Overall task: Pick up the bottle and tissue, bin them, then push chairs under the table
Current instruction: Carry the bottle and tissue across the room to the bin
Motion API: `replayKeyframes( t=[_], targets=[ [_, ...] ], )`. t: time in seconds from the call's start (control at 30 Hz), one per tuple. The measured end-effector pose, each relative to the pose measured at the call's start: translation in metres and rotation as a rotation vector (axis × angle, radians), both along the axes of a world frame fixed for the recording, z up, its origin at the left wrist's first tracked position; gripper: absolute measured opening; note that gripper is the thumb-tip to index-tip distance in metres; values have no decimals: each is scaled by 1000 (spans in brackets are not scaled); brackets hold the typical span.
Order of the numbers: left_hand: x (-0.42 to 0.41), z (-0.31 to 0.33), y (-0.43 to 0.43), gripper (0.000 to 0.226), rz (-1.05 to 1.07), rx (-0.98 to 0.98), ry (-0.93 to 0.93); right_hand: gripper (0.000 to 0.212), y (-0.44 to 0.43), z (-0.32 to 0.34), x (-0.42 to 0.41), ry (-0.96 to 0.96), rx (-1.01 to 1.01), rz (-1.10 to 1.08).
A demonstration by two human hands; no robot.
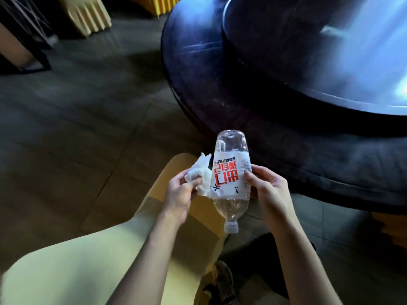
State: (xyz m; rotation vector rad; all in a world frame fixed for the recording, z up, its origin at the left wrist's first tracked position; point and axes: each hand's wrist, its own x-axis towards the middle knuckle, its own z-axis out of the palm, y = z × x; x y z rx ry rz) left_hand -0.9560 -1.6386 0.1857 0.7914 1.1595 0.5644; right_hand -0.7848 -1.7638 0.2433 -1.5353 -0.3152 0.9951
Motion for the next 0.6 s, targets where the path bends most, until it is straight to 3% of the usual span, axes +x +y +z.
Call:
replayKeyframes(
  t=[0.27,0.6],
  targets=[
    [15,110,-79,32,-150,81,-162,19,-108,69,3,-26,79,-188],
    [89,124,-197,33,-363,83,-137,15,-248,74,66,-25,0,-397]
  ],
)
